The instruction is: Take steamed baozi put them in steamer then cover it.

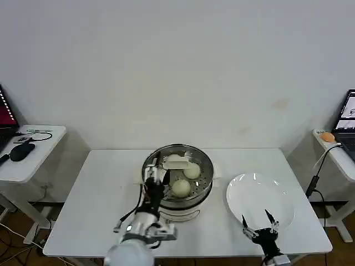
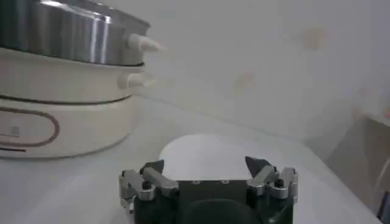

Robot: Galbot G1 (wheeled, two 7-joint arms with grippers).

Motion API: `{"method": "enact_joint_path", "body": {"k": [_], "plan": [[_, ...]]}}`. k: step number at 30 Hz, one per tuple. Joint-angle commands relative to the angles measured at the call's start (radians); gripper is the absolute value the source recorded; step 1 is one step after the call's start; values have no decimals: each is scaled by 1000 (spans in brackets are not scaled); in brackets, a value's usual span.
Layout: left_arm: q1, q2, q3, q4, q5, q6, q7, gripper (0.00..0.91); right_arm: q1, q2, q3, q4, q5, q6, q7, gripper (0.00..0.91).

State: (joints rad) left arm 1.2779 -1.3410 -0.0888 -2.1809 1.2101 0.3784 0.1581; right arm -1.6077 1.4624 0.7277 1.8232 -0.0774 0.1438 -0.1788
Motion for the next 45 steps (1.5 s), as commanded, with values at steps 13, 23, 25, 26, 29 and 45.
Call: {"method": "enact_joint_path", "body": {"k": [13, 23, 25, 26, 29, 45], "plan": [[513, -34, -608, 41, -1220, -452, -367, 907, -152, -140, -11, 182, 235, -55, 16, 907], [533, -37, -623, 99, -1210, -453, -329, 907, -179, -135, -44, 184, 215, -32, 19, 907], [516, -41, -625, 112, -1209, -458, -334, 907, -179, -134, -48, 186, 212, -33, 18, 907], [510, -41, -625, 121, -1212, -460, -334, 907, -178, -132, -49, 190, 211, -33, 18, 907], [499, -40, -622, 134, -1204, -476, -334, 907, -171, -126, -52, 188, 202, -35, 19, 907], [491, -48, -593, 132, -1154, -436, -323, 907, -186, -131, -77, 244, 219, -148, 53, 907]]}}
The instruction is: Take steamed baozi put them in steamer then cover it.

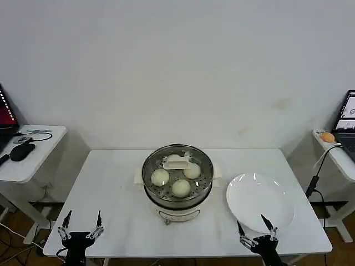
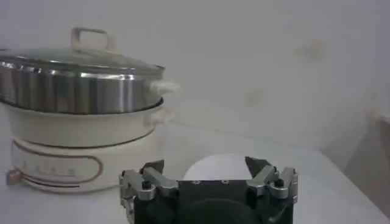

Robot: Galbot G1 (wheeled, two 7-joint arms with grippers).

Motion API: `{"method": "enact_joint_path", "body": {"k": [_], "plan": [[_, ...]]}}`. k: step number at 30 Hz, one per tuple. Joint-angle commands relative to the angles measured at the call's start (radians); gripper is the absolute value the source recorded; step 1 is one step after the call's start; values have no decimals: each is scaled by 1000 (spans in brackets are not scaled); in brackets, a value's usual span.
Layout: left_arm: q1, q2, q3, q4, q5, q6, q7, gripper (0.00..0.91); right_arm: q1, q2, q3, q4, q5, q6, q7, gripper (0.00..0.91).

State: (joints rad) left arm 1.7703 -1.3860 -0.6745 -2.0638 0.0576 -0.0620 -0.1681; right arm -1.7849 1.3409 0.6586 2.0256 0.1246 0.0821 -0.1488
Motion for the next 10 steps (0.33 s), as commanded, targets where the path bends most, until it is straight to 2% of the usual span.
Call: {"method": "enact_joint_path", "body": {"k": [1, 3, 10], "plan": [[-1, -5, -6, 15, -1, 4, 5, 907, -9, -11, -7, 42, 18, -86, 27, 907], [-2, -7, -8, 19, -1, 6, 7, 907, -9, -9, -5, 43, 2, -85, 46, 907], [-2, -6, -10, 17, -5, 10, 10, 907, -7, -11, -4, 53, 7, -78, 58, 907]]}}
